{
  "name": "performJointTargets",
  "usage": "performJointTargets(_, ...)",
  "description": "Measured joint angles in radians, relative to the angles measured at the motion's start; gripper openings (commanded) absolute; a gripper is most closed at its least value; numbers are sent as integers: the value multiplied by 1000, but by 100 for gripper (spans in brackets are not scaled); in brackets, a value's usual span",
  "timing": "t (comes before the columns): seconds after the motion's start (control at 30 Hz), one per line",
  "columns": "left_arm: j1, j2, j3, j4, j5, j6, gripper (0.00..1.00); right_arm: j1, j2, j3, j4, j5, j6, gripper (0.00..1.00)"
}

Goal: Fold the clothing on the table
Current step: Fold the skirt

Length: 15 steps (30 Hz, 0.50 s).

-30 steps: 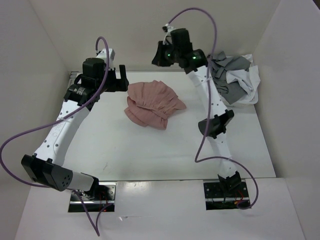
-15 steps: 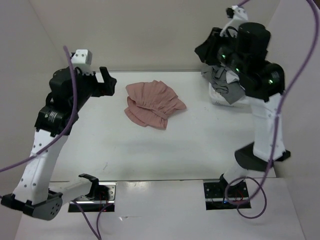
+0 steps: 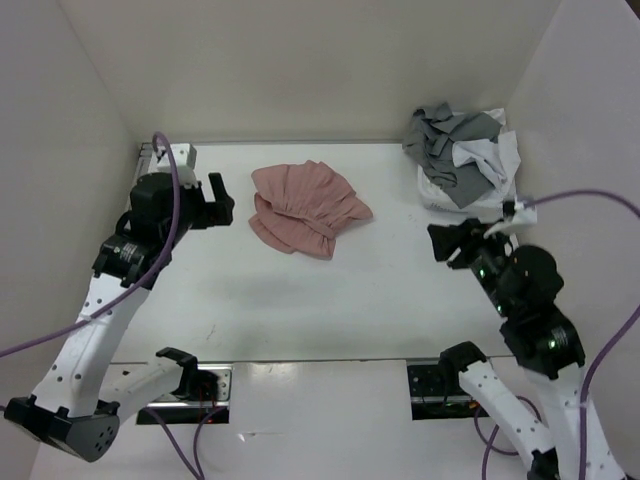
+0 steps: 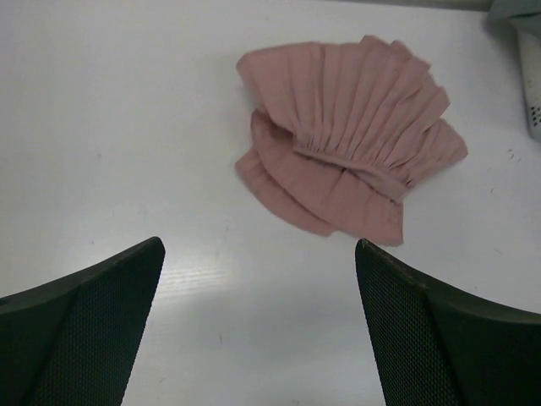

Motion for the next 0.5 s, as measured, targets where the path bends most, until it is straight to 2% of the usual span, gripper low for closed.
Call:
performJointTargets(0.1, 0, -39, -84, 1, -32, -23, 100, -1, -189, -177, 16, 59, 43, 77)
performJointTargets(0.2, -1, -93, -126, -2, -75, -26, 100, -1, -321, -228, 16, 138, 64, 80)
performJointTargets(0.23, -1, -111, -131, 1, -89, -27, 100, 2, -348, -232, 17, 163, 72, 89)
performJointTargets(0.3, -1, -145, -142, 16, -107, -31, 100, 12, -389, -241, 24, 213, 93, 92)
performJointTargets(0.37, -1, -171, -153, 23, -119, -40, 100, 27, -408, -250, 27, 257, 107, 99)
performJointTargets(0.5, -1, -201, -178, 40, -131, -46, 100, 55, -409, -284, 28, 337, 141, 99)
